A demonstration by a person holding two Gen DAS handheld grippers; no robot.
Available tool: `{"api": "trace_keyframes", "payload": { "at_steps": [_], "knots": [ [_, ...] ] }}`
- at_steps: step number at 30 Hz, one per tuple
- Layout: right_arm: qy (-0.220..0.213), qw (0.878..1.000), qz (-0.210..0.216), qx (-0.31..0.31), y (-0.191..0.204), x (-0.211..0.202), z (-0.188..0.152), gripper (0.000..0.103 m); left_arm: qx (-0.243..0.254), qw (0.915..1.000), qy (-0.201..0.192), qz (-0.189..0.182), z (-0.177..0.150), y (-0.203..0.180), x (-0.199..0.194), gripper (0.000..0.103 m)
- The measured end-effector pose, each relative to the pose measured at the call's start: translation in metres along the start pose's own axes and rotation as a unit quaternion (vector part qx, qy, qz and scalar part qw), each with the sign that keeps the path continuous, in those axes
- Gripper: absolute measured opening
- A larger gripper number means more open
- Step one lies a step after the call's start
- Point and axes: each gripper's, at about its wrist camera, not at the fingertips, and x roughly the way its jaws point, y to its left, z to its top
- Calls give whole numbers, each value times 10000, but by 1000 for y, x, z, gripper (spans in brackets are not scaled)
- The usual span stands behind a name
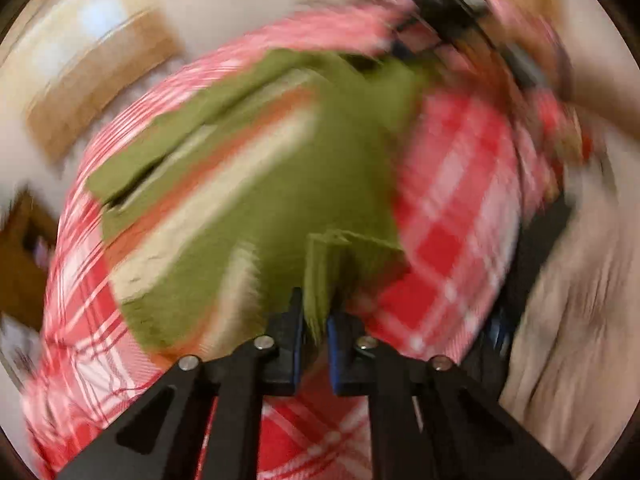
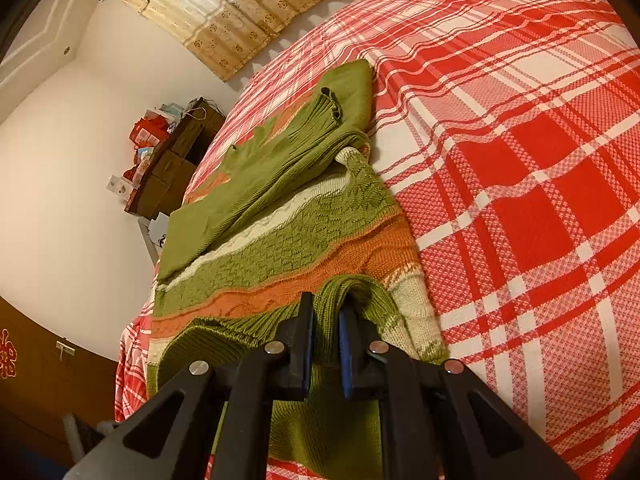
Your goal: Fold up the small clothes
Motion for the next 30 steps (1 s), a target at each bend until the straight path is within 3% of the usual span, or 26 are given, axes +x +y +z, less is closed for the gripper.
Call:
{"api": "trace_keyframes", "payload": {
  "at_steps": [2, 5, 8, 12, 13, 16, 18, 20, 21, 24, 27, 30],
  "knots": [
    [-2, 10000, 4, 7, 0, 0, 0, 11, -781, 9963, -295, -217, 10, 28, -10, 11],
    [-14, 10000, 16, 30, -1, 0, 0, 11, -1709, 9838, -517, -157, 23, 63, -10, 11],
    [-35, 10000, 5, 34, 0, -1, -1, 11, -2203, 9742, -456, 154, 25, 87, 5, 10],
    [-50, 10000, 7, 50, -1, -2, -2, 11, -2804, 9595, -193, 160, 12, 104, 26, 10],
    [-52, 10000, 9, 59, -1, -2, -2, 11, -2794, 9599, -196, 150, 10, 102, 26, 10],
    [-45, 10000, 14, 61, -1, -2, -2, 11, -2363, 9703, -505, -103, 2, 87, 2, 11],
    [-25, 10000, 19, 70, -2, -2, -2, 11, -1749, 9824, -649, -109, 5, 69, -16, 29],
    [-14, 10000, 32, 90, -3, -2, -1, 11, -1076, 9919, -668, -72, 3, 47, -34, 84],
    [-13, 9999, 40, 107, -3, -2, -1, 11, -753, 9949, -665, -41, 2, 36, -40, 90],
    [-12, 9999, 40, 125, -3, -1, 0, 11, 285, 9981, -534, 101, -8, 5, -54, 92],
    [-19, 9999, 59, 143, -3, -1, 0, 11, 1016, 9945, -98, 234, -21, -12, -49, 91],
    [-23, 9998, 102, 195, -3, -1, 1, 11, 1745, 9822, 338, 603, -37, -27, -31, 74]
  ]
}}
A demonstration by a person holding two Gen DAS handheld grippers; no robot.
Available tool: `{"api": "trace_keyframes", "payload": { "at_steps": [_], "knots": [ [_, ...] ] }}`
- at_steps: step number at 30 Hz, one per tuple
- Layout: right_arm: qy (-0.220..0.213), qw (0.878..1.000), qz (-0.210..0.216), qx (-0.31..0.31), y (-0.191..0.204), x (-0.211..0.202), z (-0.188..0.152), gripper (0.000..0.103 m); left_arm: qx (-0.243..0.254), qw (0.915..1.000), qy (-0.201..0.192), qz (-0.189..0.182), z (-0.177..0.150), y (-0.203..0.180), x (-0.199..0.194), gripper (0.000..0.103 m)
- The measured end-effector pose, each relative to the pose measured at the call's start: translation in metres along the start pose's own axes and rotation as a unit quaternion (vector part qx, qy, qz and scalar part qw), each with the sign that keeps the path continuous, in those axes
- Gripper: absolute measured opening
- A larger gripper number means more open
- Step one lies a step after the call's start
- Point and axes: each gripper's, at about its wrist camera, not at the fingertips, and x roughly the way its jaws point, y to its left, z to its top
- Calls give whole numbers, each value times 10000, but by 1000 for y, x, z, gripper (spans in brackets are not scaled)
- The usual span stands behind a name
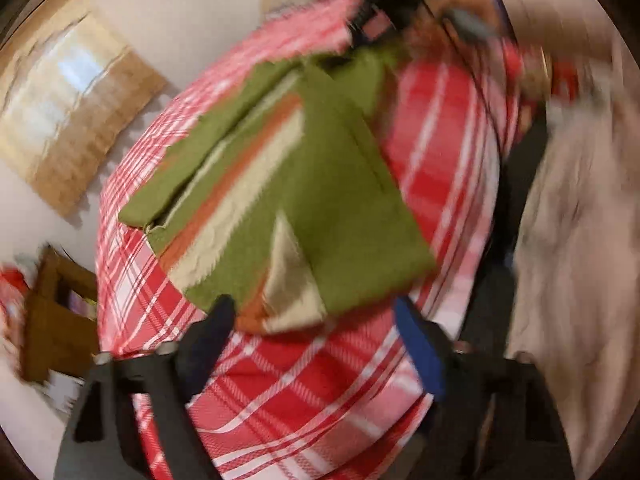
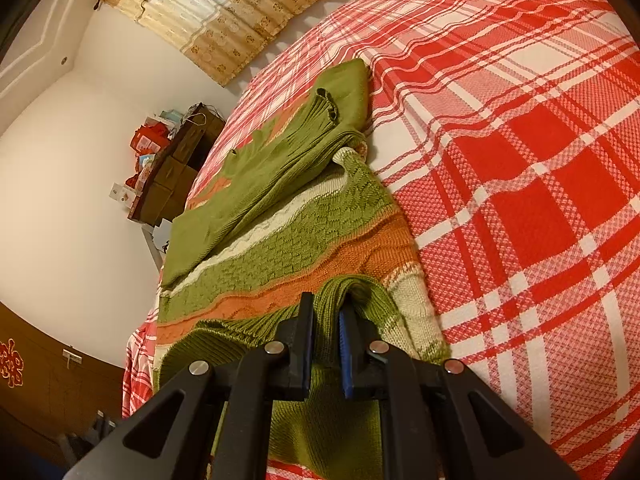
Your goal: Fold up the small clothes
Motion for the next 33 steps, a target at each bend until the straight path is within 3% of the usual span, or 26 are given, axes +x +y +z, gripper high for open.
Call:
{"api": "trace_keyframes", "payload": {
  "at_steps": [2, 5, 10, 12, 13, 16, 18, 19, 22, 26, 28, 31, 33],
  "knots": [
    [3, 10000, 5, 36, 1, 0, 0, 11, 323, 9991, 261, 70, 1, -8, 17, 62],
    [11, 10000, -10, 51, 1, 0, 1, 11, 674, 9965, 446, 210, 10, -14, 36, 56],
    [-2, 10000, 18, 94, -2, 0, 1, 11, 1053, 9943, 144, 122, 24, -18, 33, 53],
    [-9, 10000, 28, 93, -2, 0, 1, 11, 1142, 9934, 73, -42, 24, -24, 32, 28],
    [-8, 10000, 33, 88, -3, 0, 1, 11, 1120, 9936, 74, -154, 25, -25, 33, 10],
    [-4, 10000, 58, 73, -3, 0, 1, 11, 353, 9989, 33, -321, 29, -6, 33, 9],
    [4, 10000, 61, 56, -3, -1, 1, 11, -744, 9955, -148, -577, 31, 28, 31, 8],
    [7, 10000, 61, 45, -3, -1, 1, 11, -1345, 9880, -248, -723, 30, 48, 30, 8],
    [-7, 10000, 95, 27, -3, 0, 1, 12, -2921, 9485, -613, -1060, 18, 101, 35, 8],
    [-43, 9999, 106, 59, -3, -1, 0, 12, -3969, 9101, -642, -1007, 2, 133, 56, 8],
    [-54, 9999, 94, 65, -3, -1, -1, 12, -4217, 8997, -562, -979, -3, 143, 69, 8],
    [-42, 9999, 94, 70, -1, -3, 0, 13, -4416, 8916, -453, -897, -8, 144, 78, 10],
    [-87, 9994, 340, 29, 5, -9, 2, 15, -4553, 8841, -494, -926, -5, 138, 79, 12]
  ]
}}
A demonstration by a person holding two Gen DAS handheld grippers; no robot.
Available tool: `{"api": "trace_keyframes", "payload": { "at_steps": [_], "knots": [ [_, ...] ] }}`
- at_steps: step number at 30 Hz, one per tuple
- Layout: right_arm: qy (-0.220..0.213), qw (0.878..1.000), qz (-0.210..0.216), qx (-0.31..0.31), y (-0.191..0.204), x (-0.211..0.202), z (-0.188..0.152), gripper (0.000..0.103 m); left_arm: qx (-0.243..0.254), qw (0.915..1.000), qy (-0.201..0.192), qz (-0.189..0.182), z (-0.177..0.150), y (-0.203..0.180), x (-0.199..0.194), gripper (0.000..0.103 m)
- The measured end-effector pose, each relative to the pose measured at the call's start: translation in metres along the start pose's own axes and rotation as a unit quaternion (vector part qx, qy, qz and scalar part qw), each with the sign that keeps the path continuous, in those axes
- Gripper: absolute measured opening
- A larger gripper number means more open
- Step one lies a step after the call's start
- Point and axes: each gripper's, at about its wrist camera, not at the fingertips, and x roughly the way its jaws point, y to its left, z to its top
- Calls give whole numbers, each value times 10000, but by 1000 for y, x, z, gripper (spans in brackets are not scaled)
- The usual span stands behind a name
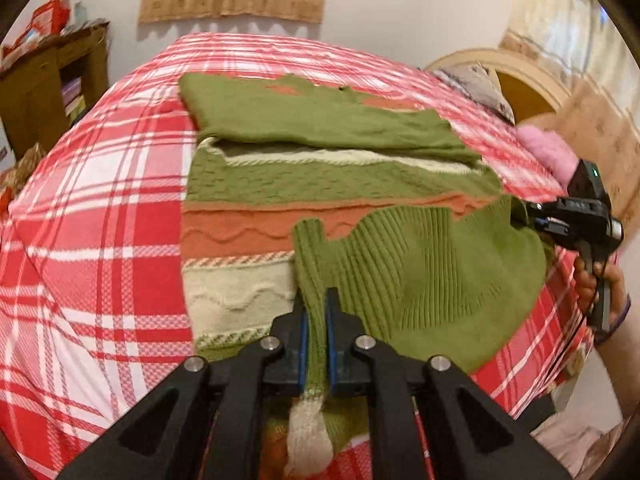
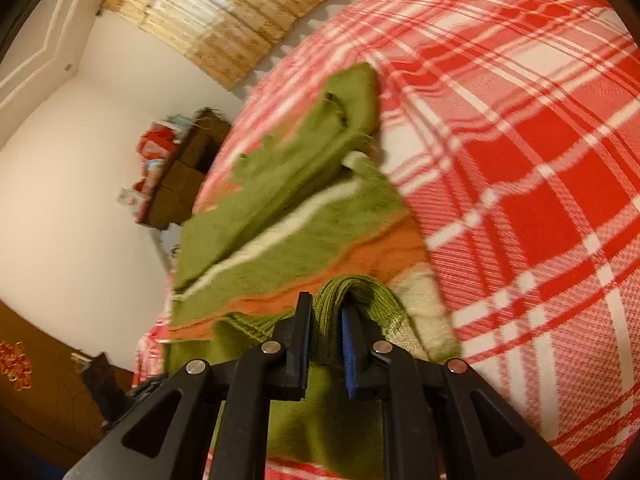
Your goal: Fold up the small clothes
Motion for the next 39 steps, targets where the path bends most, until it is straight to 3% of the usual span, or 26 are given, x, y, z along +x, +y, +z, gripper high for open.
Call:
{"api": "trace_keyframes", "payload": {
  "at_steps": [2, 5, 6, 8, 10, 13, 16, 21, 23, 25, 26, 28, 31, 35, 39],
  "knots": [
    [-145, 9996, 227, -113, 8, -9, 4, 26, -61, 10000, 8, -31, -2, 0, -1, 12],
    [-451, 9977, 415, -287, 18, -26, 8, 61, -120, 9999, -11, -96, 2, 0, 0, 27],
    [-611, 9964, 470, -349, 20, -35, 10, 64, -140, 9998, -21, -116, 2, 0, 0, 27],
    [-867, 9943, 481, -395, 20, -50, 14, 64, -126, 9999, -38, -92, 3, 1, 3, 27],
    [-1053, 9927, 215, -539, 19, -61, 15, 64, -104, 9999, -42, -74, 4, 0, 4, 27],
    [-834, 9896, -296, -1136, 31, -53, 8, 64, -148, 9998, -55, -95, 4, 1, 5, 28],
    [-388, 9779, -879, -1858, 46, -24, -3, 64, -166, 9998, -88, -111, 4, 1, 7, 32],
    [115, 9507, -1561, -2678, 51, 26, -17, 61, -20, 9999, -144, 32, 4, -7, 9, 39],
    [73, 9363, -1818, -3002, 54, 36, -25, 59, 45, 9998, -172, 133, 3, -11, 11, 41],
    [82, 9281, -1915, -3193, 56, 37, -28, 36, 38, 9996, -194, 214, 4, -13, 11, 36],
    [148, 9301, -1843, -3175, 58, 36, -29, 14, -48, 9995, -221, 238, 4, -12, 11, 28],
    [142, 9304, -1901, -3131, 61, 32, -31, 13, -235, 9994, -220, 151, 4, -8, 11, 8],
    [-85, 9358, -1888, -2975, 64, 16, -36, 13, -566, 9982, -201, 14, 6, -1, 9, 8],
    [-629, 9482, -1652, -2639, 74, -20, -31, 12, -443, 9970, -572, 267, 13, -6, -12, 7],
    [-1012, 9444, -1637, -2667, 93, -35, -27, 12, -563, 9930, -998, 303, 32, -4, -32, 7]
  ]
}}
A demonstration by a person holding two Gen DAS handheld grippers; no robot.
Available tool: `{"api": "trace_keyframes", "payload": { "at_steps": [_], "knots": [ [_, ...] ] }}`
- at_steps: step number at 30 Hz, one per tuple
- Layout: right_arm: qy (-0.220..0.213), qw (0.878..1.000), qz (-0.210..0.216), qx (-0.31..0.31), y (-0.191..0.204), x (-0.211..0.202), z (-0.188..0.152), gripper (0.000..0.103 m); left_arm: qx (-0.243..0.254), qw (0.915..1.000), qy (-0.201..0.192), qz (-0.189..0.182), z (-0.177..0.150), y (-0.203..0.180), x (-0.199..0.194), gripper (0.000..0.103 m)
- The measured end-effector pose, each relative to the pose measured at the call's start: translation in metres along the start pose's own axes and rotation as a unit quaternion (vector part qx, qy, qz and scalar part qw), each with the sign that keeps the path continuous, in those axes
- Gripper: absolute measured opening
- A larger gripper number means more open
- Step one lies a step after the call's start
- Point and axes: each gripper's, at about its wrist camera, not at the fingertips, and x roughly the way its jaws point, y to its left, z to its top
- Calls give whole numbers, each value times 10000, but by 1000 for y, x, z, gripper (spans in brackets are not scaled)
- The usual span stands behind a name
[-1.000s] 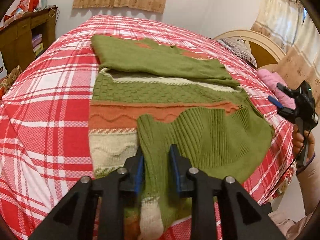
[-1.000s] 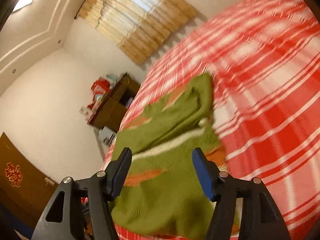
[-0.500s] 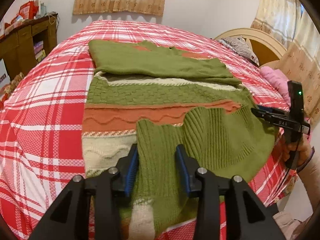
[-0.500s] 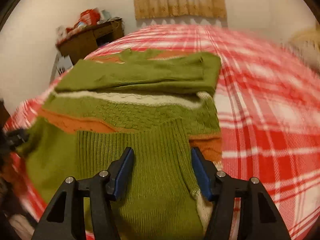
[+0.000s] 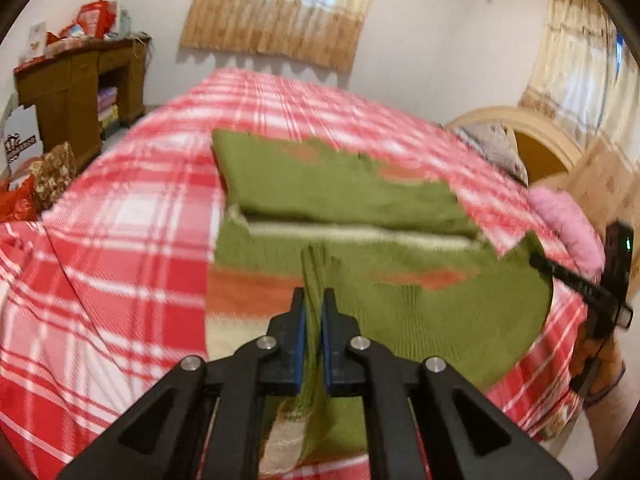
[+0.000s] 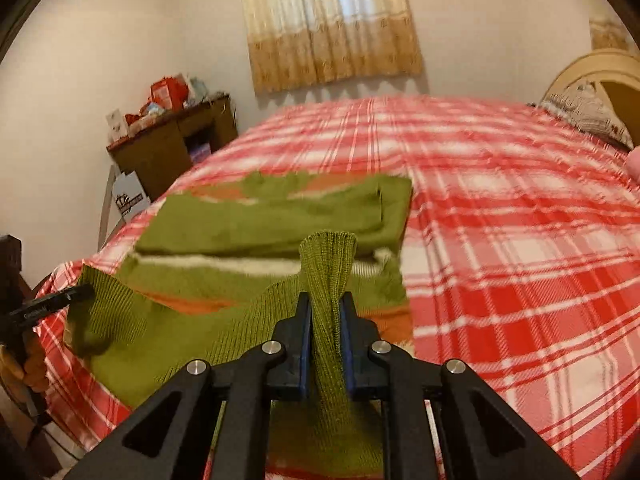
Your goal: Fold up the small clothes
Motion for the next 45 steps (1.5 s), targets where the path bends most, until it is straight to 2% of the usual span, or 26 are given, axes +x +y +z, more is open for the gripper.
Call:
{"api": "trace_keyframes", "payload": {
  "at_steps": [4, 6, 12, 13, 15, 16, 17, 20, 23, 25, 28, 31, 33, 34, 36, 39, 45],
  "knots": [
    [-181, 9997, -85, -151, 15, 1, 14, 12, -88, 9990, -313, 313, 21, 2, -4, 7],
    [-202, 9996, -83, -175, 17, 3, 19, 12, -225, 9985, -368, 325, 29, 7, -2, 7],
    [-21, 9994, -171, -291, 19, 16, 21, 12, 159, 9996, 115, 179, 25, 4, 12, 8],
    [6, 9994, -184, -283, 17, 16, 19, 12, 251, 9994, 180, 141, 21, 2, 12, 13],
    [72, 9997, -159, -186, 13, 16, 12, 12, 451, 9983, 305, 191, 9, -2, 12, 33],
    [96, 9997, -153, -148, 11, 16, 10, 12, 525, 9976, 371, 249, 1, -4, 13, 51],
    [127, 9997, -152, -107, 9, 16, 7, 12, 561, 9971, 424, 293, -3, -5, 14, 60],
    [215, 9997, -145, -32, 6, 19, 0, 12, 618, 9955, 588, 405, -14, -8, 17, 60],
    [237, 9997, -107, 7, 5, 20, -2, 12, 549, 9957, 674, 315, -20, -9, 20, 60],
    [244, 9997, -94, 16, 6, 21, -2, 12, 568, 9932, 848, 557, -23, -10, 28, 60],
    [272, 9996, -89, 52, 4, 23, -5, 12, 387, 9921, 1035, 594, -30, -7, 36, 60],
    [362, 9992, -111, 94, 2, 26, -9, 12, 507, 9912, 957, 762, -33, -12, 37, 58],
    [426, 9989, -134, 137, 0, 28, -14, 12, 417, 9922, 878, 780, -32, -11, 36, 36],
    [437, 9988, -140, 162, -2, 28, -15, 12, 327, 9932, 874, 690, -31, -9, 35, 14],
    [436, 9987, -132, 214, -3, 27, -16, 12, 27, 9947, 902, 493, -29, -2, 35, 13],
    [380, 9990, -134, 190, -2, 23, -12, 12, -31, 9955, 816, 483, -26, -4, 33, 12],
    [15, 10000, -89, -20, 9, 9, 14, 12, -156, 9985, 352, 393, 2, -10, 18, 11]
  ]
}}
